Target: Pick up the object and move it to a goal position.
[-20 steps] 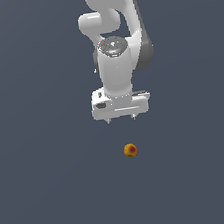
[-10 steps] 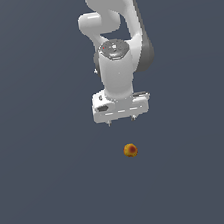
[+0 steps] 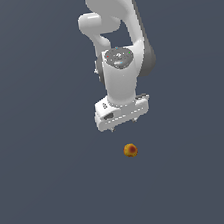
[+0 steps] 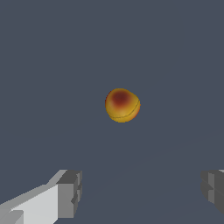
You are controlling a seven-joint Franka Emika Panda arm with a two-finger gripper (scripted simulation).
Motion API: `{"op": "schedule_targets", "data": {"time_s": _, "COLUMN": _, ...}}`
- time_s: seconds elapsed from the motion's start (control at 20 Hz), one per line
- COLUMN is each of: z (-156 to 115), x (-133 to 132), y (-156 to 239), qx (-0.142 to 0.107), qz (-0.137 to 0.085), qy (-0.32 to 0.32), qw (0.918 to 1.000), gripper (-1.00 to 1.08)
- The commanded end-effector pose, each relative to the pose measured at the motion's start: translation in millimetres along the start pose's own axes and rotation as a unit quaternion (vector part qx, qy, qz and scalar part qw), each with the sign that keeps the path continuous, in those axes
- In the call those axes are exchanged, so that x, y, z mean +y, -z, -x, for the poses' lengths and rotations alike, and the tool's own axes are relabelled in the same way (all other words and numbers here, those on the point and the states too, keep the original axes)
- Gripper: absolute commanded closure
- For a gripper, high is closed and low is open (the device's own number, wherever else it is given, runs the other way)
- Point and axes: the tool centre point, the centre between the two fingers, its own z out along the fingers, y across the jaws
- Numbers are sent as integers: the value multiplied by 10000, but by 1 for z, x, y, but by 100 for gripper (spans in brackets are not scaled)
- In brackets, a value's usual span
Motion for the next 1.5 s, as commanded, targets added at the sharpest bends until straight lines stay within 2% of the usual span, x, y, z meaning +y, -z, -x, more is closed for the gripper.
{"op": "schedule_targets", "data": {"time_s": 0.0, "z": -4, "x": -1, "y": -5, "qx": -18, "qz": 10, "qy": 368, "qw": 9993, "gripper": -92}}
{"op": "schedule_targets", "data": {"time_s": 0.35, "z": -14, "x": -2, "y": -20, "qx": -65, "qz": 25, "qy": 1410, "qw": 9900, "gripper": -92}}
{"op": "schedule_targets", "data": {"time_s": 0.7, "z": -23, "x": -4, "y": -35, "qx": -103, "qz": 22, "qy": 2429, "qw": 9700, "gripper": -92}}
{"op": "schedule_targets", "data": {"time_s": 1.0, "z": -31, "x": -6, "y": -48, "qx": -127, "qz": 9, "qy": 3275, "qw": 9448, "gripper": -92}}
{"op": "schedule_targets", "data": {"time_s": 1.45, "z": -41, "x": -8, "y": -67, "qx": -143, "qz": -21, "qy": 4410, "qw": 8974, "gripper": -92}}
